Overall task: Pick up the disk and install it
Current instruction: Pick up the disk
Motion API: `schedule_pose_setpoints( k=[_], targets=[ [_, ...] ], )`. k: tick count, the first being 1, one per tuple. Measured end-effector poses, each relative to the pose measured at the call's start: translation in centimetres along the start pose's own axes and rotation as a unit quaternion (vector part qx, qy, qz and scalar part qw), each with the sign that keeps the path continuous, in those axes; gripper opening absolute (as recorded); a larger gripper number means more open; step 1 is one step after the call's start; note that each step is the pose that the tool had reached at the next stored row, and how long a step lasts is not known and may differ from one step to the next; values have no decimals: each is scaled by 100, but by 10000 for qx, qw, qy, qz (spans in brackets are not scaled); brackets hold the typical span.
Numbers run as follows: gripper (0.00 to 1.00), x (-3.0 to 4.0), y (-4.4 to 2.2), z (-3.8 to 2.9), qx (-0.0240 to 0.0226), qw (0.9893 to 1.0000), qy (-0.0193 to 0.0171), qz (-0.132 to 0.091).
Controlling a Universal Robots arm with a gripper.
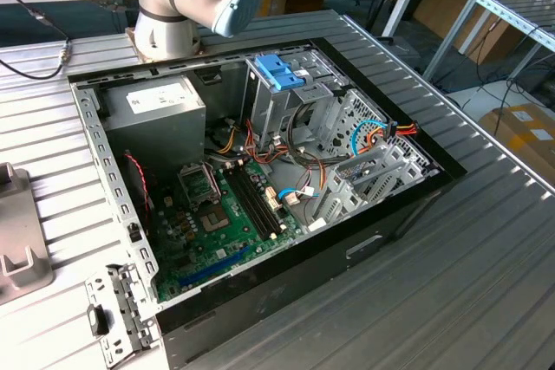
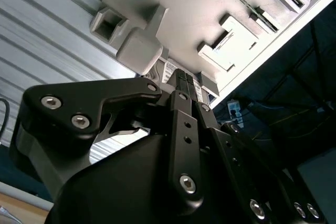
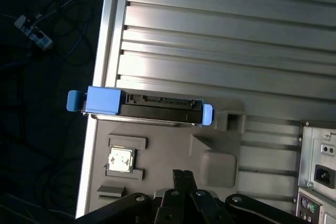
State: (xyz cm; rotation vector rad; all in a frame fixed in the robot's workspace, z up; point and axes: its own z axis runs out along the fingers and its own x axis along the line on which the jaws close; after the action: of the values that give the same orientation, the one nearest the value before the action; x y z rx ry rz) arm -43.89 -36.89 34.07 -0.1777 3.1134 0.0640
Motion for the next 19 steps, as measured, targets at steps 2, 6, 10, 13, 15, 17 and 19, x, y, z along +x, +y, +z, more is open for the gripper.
schedule_pose_setpoints(
  k=[2, 6, 10, 13, 15, 17, 19],
  targets=[
    [10, 0, 0, 0, -1, 10000, 2, -52],
    [10, 0, 0, 0, -3, 9999, 5, -131],
    [10, 0, 0, 0, -6, 9998, 9, -222],
    [10, 0, 0, 0, -7, 9996, 12, -293],
    [10, 0, 0, 0, -9, 9994, 14, -350],
    [10, 0, 0, 0, -10, 9991, 16, -418],
    [10, 0, 0, 0, -12, 9989, 18, -463]
  ],
)
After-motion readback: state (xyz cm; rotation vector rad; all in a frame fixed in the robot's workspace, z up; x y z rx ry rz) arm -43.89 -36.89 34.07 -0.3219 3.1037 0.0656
